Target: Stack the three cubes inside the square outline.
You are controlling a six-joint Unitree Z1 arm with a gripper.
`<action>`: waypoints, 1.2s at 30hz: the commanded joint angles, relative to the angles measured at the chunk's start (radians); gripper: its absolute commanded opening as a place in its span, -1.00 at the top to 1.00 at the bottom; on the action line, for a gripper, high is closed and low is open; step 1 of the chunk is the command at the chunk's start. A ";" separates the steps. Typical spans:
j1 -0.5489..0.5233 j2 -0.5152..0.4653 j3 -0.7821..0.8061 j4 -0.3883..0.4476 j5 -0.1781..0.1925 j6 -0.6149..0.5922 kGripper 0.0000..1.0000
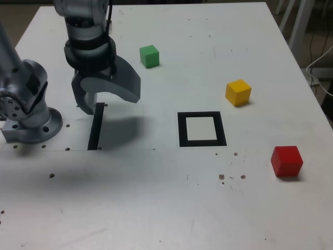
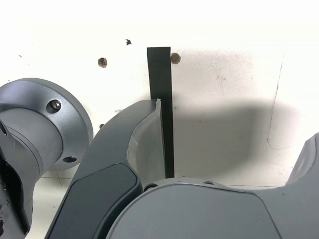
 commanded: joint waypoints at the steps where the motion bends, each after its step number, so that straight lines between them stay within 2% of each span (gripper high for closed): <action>1: 0.002 0.000 -0.005 -0.009 0.002 -0.001 -0.99; 5: 0.002 0.000 -0.020 -0.030 -0.012 -0.001 -0.99; 14: 0.001 0.020 -0.057 -0.035 -0.110 0.006 -0.99; 19: -0.009 0.048 -0.091 -0.033 -0.145 0.009 -0.99; 36: -0.199 0.218 -0.372 -0.017 -0.152 -0.109 -1.00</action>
